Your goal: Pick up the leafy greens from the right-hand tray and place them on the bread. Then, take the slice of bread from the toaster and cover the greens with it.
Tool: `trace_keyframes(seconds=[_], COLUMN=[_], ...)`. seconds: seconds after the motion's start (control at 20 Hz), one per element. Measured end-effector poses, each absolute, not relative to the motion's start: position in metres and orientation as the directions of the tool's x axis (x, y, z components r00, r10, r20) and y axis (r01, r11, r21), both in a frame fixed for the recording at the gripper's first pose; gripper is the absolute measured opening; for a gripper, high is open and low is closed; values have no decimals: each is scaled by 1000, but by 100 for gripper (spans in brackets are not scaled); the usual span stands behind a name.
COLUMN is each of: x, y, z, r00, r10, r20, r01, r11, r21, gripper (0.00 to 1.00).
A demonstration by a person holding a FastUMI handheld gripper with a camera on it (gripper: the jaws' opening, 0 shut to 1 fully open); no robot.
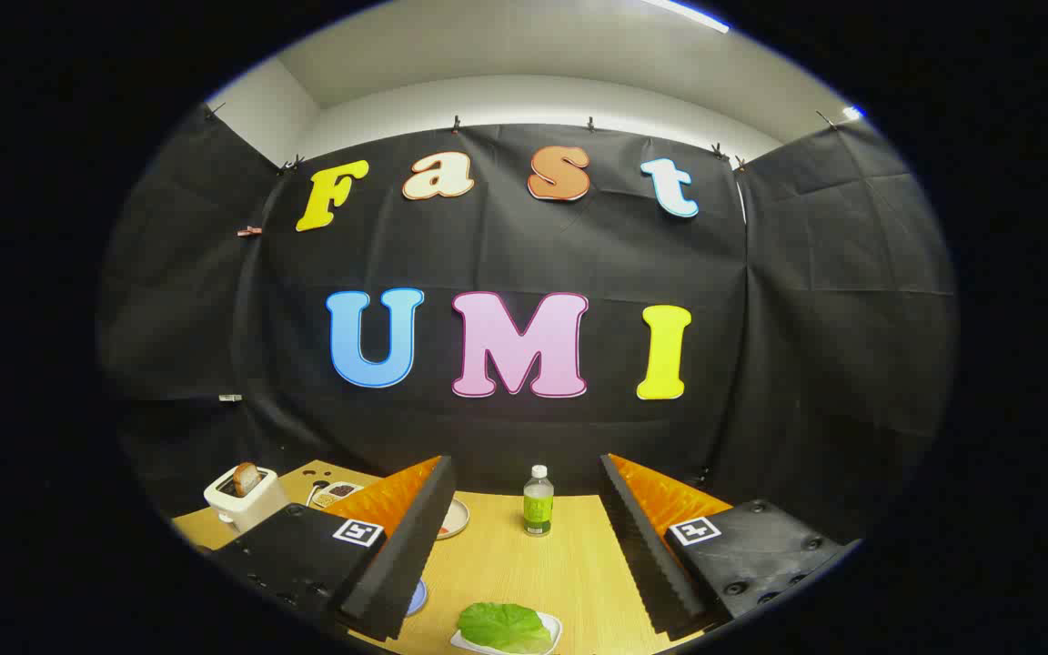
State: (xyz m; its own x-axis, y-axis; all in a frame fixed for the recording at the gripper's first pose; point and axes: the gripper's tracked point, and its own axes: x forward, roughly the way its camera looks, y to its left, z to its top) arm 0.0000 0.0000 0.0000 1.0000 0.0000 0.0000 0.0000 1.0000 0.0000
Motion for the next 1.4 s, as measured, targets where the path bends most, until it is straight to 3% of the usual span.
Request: trace_keyframes(seconds=[0.95,1.4], x=[18,28], y=[6,8], z=[-45,-134], r00=[993,947], r10=[58,98], r20=[-102,-304], r01=[-57,-110], r11=[998,994], r21=[12,-20], gripper=[98,98])
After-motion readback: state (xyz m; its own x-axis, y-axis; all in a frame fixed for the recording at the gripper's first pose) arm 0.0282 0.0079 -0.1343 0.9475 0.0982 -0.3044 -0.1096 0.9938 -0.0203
